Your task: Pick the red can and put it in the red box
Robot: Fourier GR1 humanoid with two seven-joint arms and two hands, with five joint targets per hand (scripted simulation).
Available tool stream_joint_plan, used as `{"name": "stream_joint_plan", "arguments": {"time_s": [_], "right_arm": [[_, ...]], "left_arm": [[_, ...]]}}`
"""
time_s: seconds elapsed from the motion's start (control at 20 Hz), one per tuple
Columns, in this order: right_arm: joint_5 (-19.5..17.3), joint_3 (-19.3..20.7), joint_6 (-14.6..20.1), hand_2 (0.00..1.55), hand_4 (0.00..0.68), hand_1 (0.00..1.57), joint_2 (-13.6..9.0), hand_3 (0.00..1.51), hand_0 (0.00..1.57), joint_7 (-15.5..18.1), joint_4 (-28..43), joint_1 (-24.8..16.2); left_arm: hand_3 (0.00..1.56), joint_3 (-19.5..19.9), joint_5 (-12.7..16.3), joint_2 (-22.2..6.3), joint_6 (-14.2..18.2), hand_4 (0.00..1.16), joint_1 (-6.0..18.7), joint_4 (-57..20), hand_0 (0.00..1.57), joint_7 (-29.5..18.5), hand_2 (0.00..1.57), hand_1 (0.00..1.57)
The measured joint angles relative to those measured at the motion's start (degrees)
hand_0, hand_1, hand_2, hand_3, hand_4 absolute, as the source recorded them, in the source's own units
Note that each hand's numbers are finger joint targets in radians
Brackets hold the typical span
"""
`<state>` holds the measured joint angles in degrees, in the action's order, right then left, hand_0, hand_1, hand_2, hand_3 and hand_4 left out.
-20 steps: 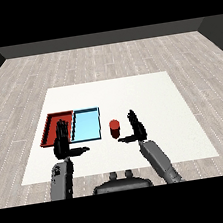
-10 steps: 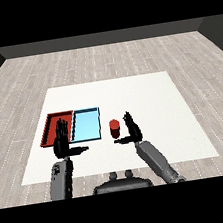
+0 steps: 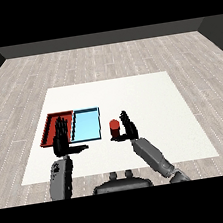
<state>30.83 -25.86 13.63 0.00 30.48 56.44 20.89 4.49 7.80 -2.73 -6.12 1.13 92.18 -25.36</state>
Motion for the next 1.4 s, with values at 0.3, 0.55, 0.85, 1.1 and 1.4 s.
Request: {"name": "stream_joint_plan", "arguments": {"time_s": [0.3,0.55,0.85,1.1,1.4], "right_arm": [[1.98,0.34,-0.23,0.0,0.0,0.0,0.0,0.0,0.0,0.98,-3.98,2.28],[4.66,-2.01,1.77,0.0,0.0,0.0,0.0,0.0,0.0,1.56,-5.99,4.16],[7.05,-3.39,1.78,0.0,0.0,0.0,0.0,0.0,0.0,2.89,-9.1,6.11],[10.16,-5.59,3.19,0.0,0.0,0.0,0.0,0.0,0.0,2.73,-9.95,8.36],[11.6,-6.77,2.65,0.0,0.0,0.0,0.0,0.0,0.0,3.31,-11.39,9.31]], "left_arm": [[0.0,-0.85,-0.77,0.34,-0.19,0.0,-1.42,0.28,0.0,-1.38,0.0,0.0],[0.0,-1.12,-0.74,0.57,0.26,0.0,-1.47,1.35,0.0,-0.12,0.0,0.0],[0.0,-0.58,-0.74,0.18,0.1,0.0,-0.78,0.23,0.0,-0.67,0.0,0.0],[0.0,-0.81,-0.77,0.55,0.35,0.0,-1.51,0.59,0.0,-0.77,0.0,0.0],[0.0,-1.47,-0.71,0.88,1.08,0.0,-1.42,1.6,0.0,-0.17,0.0,0.0]]}}
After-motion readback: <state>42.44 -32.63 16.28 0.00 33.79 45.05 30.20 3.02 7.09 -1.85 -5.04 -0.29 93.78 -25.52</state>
